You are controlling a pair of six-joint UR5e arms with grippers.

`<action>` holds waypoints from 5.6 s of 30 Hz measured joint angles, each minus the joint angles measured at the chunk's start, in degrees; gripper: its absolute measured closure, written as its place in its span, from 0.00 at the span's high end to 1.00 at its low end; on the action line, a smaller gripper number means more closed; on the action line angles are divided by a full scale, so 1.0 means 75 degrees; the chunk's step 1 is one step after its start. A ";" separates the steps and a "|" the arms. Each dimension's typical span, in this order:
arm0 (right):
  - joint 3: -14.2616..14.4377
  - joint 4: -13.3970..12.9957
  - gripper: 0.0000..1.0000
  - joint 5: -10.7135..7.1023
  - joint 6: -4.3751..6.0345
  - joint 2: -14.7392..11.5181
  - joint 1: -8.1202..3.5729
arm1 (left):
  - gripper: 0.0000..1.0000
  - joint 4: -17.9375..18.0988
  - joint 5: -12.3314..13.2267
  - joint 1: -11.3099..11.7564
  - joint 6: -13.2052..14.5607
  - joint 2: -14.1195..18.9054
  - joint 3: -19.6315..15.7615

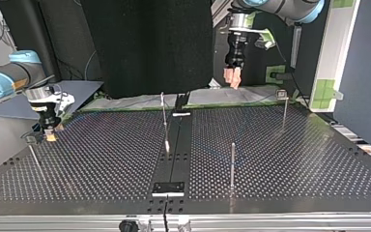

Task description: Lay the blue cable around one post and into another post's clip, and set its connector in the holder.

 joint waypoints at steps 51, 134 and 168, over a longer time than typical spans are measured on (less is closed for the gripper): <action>0.1788 -0.0732 0.98 0.1127 -0.0201 -0.1180 0.1289 | 1.00 0.0038 -0.0041 0.0001 -0.0393 -0.0007 -0.0033; 0.3913 -0.3842 0.98 0.3533 -0.0212 -0.0515 0.4810 | 1.00 -0.0166 -0.0205 -0.0058 -0.0687 -0.0407 -0.0354; 0.3905 -0.3772 0.98 0.4000 -0.0412 -0.0354 0.5212 | 1.00 0.0528 -0.0351 0.0038 -0.0972 -0.0431 -0.0589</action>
